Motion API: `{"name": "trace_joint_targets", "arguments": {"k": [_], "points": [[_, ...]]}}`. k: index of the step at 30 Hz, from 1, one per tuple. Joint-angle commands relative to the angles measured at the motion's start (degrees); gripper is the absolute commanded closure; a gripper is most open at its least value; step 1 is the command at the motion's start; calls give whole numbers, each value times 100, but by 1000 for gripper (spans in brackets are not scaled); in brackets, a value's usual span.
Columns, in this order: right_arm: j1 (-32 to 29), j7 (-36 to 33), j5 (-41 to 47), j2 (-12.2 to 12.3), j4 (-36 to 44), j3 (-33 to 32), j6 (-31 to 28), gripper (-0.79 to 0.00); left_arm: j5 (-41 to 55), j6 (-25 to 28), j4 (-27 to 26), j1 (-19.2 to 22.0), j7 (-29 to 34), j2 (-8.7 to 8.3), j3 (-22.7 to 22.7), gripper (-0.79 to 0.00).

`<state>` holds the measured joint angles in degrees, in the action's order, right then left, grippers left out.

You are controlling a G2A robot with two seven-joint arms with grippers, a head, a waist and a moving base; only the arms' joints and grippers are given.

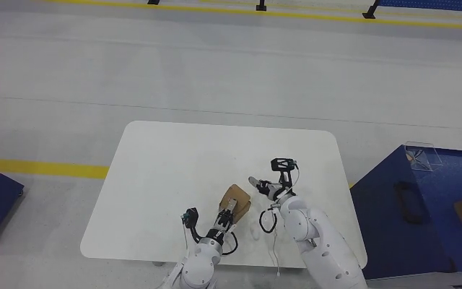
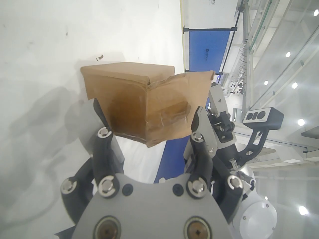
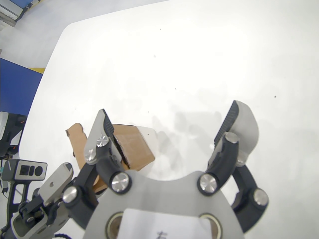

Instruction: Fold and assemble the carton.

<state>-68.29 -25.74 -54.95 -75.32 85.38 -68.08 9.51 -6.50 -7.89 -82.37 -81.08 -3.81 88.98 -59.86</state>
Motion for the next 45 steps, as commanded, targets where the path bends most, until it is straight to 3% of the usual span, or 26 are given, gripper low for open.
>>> {"name": "trace_joint_targets", "arguments": {"k": [1,7,10,17,29,45], "points": [[7,2,-119,-4,-41,58,-1,-785,22,17,46,21,-24,9,19,-579],[-25,343,-204,-43,-73,188,-18,-785,90,80,71,33,-132,23,6,-600],[-80,439,-145,-41,-17,150,-167,-785,175,53,81,41,-170,31,-25,-465],[-151,460,-293,-45,32,204,-265,-785,130,-31,172,88,-211,43,0,-406],[210,498,-450,-158,-525,447,147,-785,138,-32,221,101,-232,59,10,-416],[256,205,-297,-168,-593,418,-502,-785,119,3,180,85,-147,48,-63,-437]]}}
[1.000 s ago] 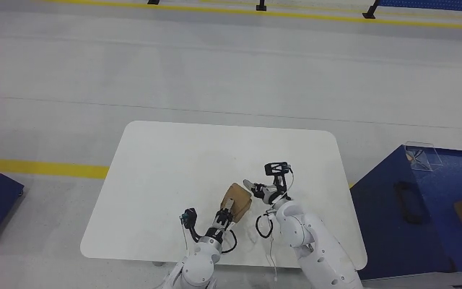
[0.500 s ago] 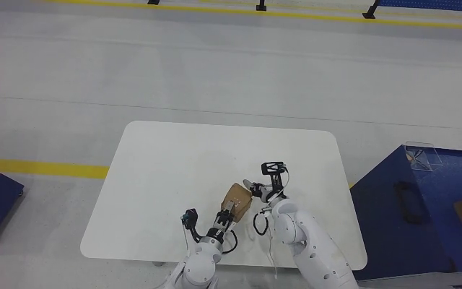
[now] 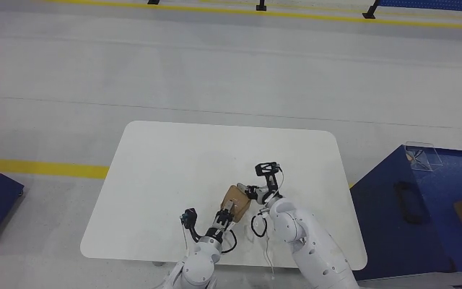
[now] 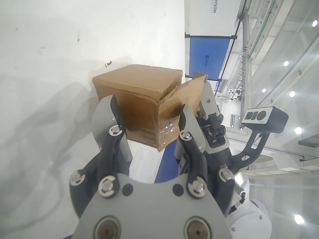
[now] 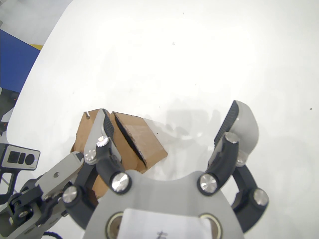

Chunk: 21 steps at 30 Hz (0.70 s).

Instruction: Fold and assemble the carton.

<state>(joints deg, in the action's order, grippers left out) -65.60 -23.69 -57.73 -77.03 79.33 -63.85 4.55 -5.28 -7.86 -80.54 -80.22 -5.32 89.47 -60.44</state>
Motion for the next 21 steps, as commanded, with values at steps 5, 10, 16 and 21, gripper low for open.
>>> {"name": "trace_joint_targets", "arguments": {"k": [5,10,16,21], "points": [[-34,-171,57,4,40,-13,-150,-785,-1,22,-21,-12,26,-6,-37,-446],[-63,271,50,-10,88,-139,166,-785,-18,95,-37,-32,16,-9,-48,-505],[20,498,-313,-49,-130,-8,461,-785,-50,187,-127,-100,-7,-14,-43,-563],[80,347,-191,-65,-232,-1,252,-785,-55,194,-93,-93,-26,-10,-39,-523]]}}
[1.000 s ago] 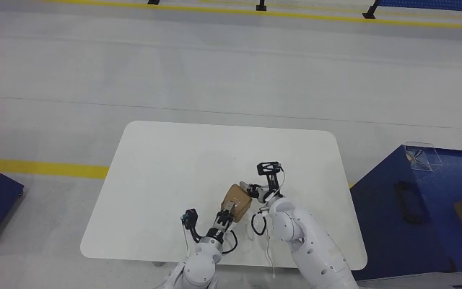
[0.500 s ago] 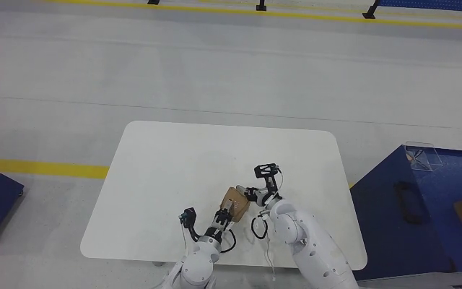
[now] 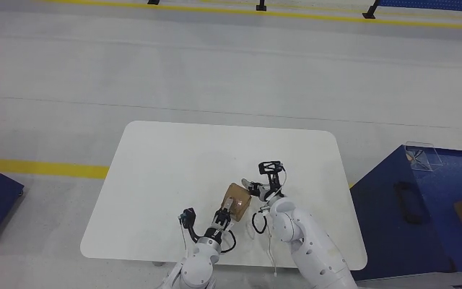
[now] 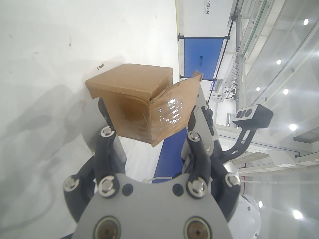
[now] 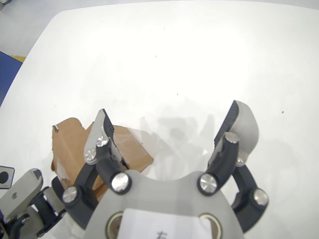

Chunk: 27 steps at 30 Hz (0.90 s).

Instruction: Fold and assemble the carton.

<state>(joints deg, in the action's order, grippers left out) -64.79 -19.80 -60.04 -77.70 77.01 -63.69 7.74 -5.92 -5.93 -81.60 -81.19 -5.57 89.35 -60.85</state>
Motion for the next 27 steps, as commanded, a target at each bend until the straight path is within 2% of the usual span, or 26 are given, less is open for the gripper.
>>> {"name": "trace_joint_targets", "arguments": {"k": [1,2,3,5,11,19,27], "points": [[-3,-112,93,6,3,-37,-160,-785,10,7,25,9,-3,3,3,-511],[-2,-165,127,13,8,-69,-230,-785,18,15,37,12,1,4,5,-440],[-5,-194,142,19,11,-99,-278,-785,27,14,52,16,1,6,4,-428],[-4,-284,214,25,-13,-142,-373,-785,41,30,75,27,-9,9,3,-453],[-13,-528,398,43,-20,-214,-694,-785,80,28,143,76,-35,22,9,-437],[-29,-427,214,35,-44,-165,-598,-785,-9,-112,252,163,-156,48,77,-413],[14,-396,207,17,-132,-142,-570,-785,-22,-167,381,245,-254,78,122,-443]]}}
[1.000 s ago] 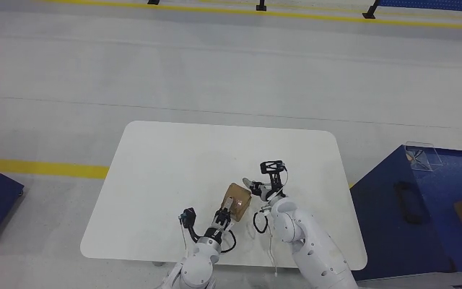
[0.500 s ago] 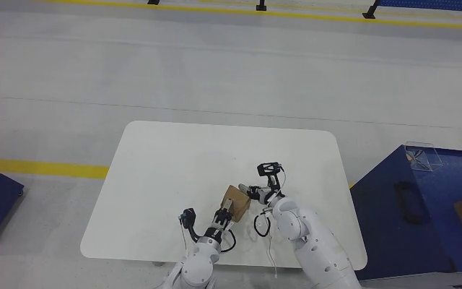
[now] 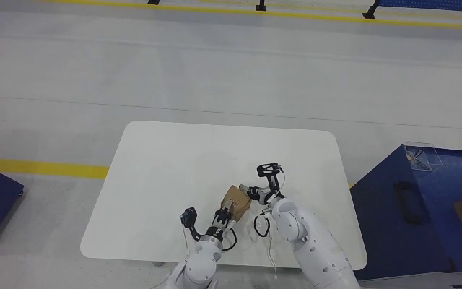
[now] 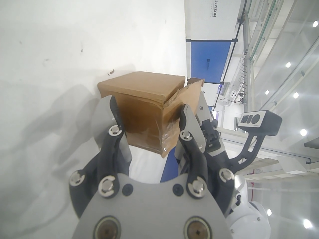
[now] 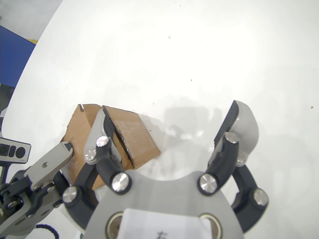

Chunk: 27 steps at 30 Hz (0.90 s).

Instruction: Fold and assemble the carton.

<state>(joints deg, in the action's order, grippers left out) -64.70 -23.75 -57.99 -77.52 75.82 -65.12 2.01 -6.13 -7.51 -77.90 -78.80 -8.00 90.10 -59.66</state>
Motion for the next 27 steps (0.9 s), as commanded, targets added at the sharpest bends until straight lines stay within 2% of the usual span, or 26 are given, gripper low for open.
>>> {"name": "trace_joint_targets", "arguments": {"k": [1,10,13,19,27], "points": [[10,-10,13,-4,-21,3,0,-785,-3,-9,15,11,-19,6,9,-443],[-13,-18,84,-9,34,-9,-134,-785,22,130,-60,-47,-3,7,-30,-428],[-65,-4,108,1,115,-51,-179,-785,24,165,-74,-61,17,6,-41,-446],[-81,-116,-50,5,131,-23,-90,-785,-64,40,-16,-11,27,9,-37,-416],[-9,-138,-117,-22,20,50,18,-785,-232,-182,97,68,-44,30,38,-422]]}}
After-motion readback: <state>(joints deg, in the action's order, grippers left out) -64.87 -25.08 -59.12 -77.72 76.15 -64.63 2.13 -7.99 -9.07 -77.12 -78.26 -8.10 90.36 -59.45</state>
